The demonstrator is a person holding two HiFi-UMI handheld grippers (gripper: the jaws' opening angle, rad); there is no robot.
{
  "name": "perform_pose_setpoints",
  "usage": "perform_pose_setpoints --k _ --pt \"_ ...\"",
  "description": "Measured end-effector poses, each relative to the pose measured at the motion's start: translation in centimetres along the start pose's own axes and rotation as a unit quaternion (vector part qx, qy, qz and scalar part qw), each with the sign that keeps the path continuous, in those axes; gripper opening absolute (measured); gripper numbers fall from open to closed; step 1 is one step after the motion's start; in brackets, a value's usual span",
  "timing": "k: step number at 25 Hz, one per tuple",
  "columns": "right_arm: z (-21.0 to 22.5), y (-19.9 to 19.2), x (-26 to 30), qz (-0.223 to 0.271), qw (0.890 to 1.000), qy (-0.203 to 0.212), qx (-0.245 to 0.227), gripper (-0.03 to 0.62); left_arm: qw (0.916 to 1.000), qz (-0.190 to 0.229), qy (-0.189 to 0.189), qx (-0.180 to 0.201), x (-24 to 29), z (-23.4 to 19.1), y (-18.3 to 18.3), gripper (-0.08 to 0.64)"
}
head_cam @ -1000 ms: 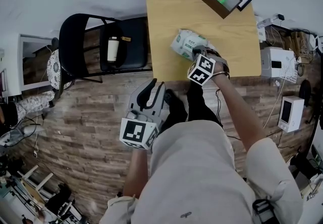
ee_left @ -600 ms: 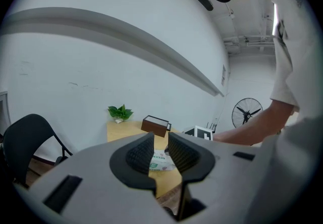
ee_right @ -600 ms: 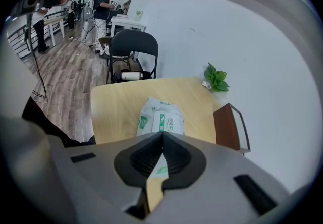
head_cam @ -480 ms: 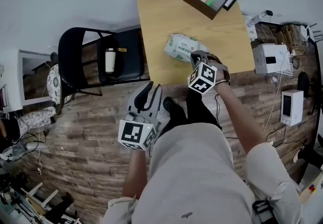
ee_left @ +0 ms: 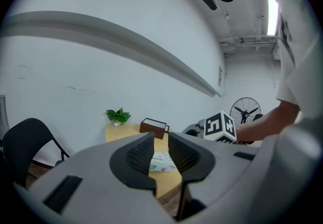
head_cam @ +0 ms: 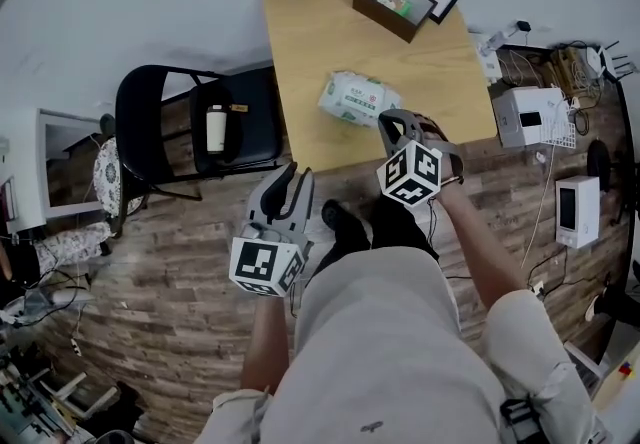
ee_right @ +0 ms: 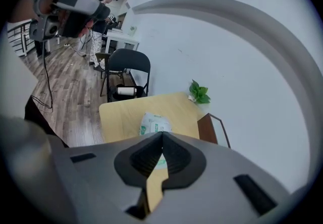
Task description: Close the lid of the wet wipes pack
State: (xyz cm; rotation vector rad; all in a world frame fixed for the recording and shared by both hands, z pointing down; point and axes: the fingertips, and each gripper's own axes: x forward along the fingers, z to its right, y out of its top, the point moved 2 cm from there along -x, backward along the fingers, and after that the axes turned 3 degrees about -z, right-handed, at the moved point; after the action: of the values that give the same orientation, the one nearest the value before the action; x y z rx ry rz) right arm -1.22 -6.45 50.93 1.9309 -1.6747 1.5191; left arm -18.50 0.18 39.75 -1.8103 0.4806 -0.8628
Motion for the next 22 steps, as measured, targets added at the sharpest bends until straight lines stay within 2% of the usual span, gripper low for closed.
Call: perform_pose_setpoints --k 11,18,22 --pt "2.9 1.5 -6.7 0.094 0.995 -0.018 0.04 0.0 0.9994 0.017 0.027 0.011 1.0 2.6 1.9 0.083" --pt "5.7 1.8 -11.9 0.167 0.981 -0.011 0.096 0.0 0.9983 0.029 0.049 0.016 1.8 5.7 3.0 0.079" --pt "6.6 1.5 -14.7 0.208 0.972 -0.015 0.113 0.0 0.9975 0.034 0.058 0.02 1.9 7.5 3.4 0.071"
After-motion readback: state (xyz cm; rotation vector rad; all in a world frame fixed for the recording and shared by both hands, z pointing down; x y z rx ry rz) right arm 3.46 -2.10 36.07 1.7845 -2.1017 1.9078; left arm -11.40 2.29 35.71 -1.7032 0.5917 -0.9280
